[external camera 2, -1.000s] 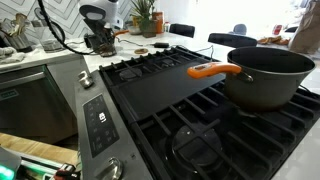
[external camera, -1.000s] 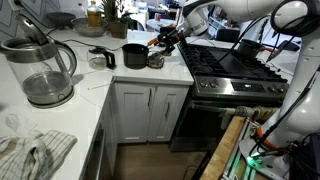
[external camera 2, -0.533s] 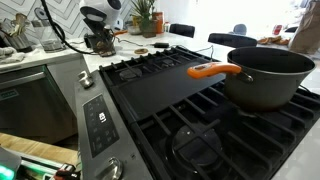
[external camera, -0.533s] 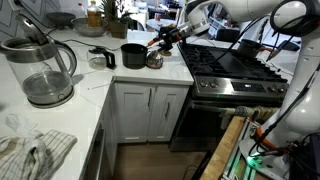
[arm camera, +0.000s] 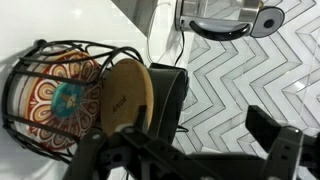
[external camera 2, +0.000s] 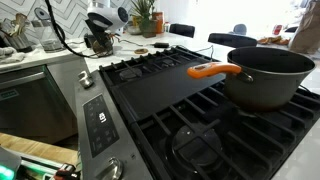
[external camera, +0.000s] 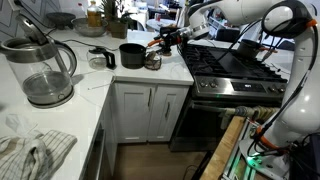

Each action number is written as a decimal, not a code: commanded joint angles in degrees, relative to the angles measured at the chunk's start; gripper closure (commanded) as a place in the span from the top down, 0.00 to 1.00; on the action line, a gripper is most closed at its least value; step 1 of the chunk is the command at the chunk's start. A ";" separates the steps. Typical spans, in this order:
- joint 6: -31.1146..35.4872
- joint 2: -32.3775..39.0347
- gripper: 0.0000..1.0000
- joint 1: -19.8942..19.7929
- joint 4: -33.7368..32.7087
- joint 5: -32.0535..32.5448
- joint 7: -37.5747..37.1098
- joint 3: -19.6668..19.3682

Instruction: Remove one coaster from the basket and put it on the counter

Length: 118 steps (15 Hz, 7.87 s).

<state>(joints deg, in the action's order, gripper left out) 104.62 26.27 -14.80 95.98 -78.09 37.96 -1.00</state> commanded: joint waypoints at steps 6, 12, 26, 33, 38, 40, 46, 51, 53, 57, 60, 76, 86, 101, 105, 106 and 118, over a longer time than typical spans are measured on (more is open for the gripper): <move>-3.97 6.39 1.00 0.52 -5.28 -4.89 -3.64 -2.10; -8.29 10.05 1.00 0.40 -10.56 -6.50 -4.51 -1.12; -8.38 16.68 1.00 3.38 -22.57 -4.24 -15.37 -1.69; 2.22 7.37 1.00 8.02 -13.30 9.47 -24.08 -4.79; 14.06 1.14 1.00 11.37 -5.97 19.02 -30.59 -5.02; 17.73 -1.00 1.00 12.68 -3.28 24.20 -34.99 -4.95; 20.50 -5.10 1.00 15.12 1.39 43.15 -51.60 -5.21; 17.32 -6.70 1.00 15.61 2.22 58.92 -63.92 -5.34; 18.11 -6.73 1.00 16.15 2.11 64.91 -66.46 -5.84; 19.68 -5.51 1.00 14.87 0.53 68.20 -60.83 -4.05; 20.95 -4.77 1.00 14.35 -0.06 68.02 -56.19 -3.25; 29.66 -0.82 0.10 13.01 -2.09 67.53 -45.45 -1.31; 24.57 -6.64 0.01 11.96 4.99 67.56 -41.85 -1.24; 18.64 -18.74 0.01 7.97 18.47 86.15 -48.14 -9.83; 19.04 -17.08 0.01 7.83 16.14 87.57 -46.25 -9.30; 18.65 -16.64 0.01 7.84 15.59 87.97 -46.23 -9.26; 19.52 -14.27 0.37 7.47 13.12 85.78 -40.05 -8.38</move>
<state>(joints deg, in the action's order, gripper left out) 124.67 11.08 -6.46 110.20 8.44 -4.54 -10.09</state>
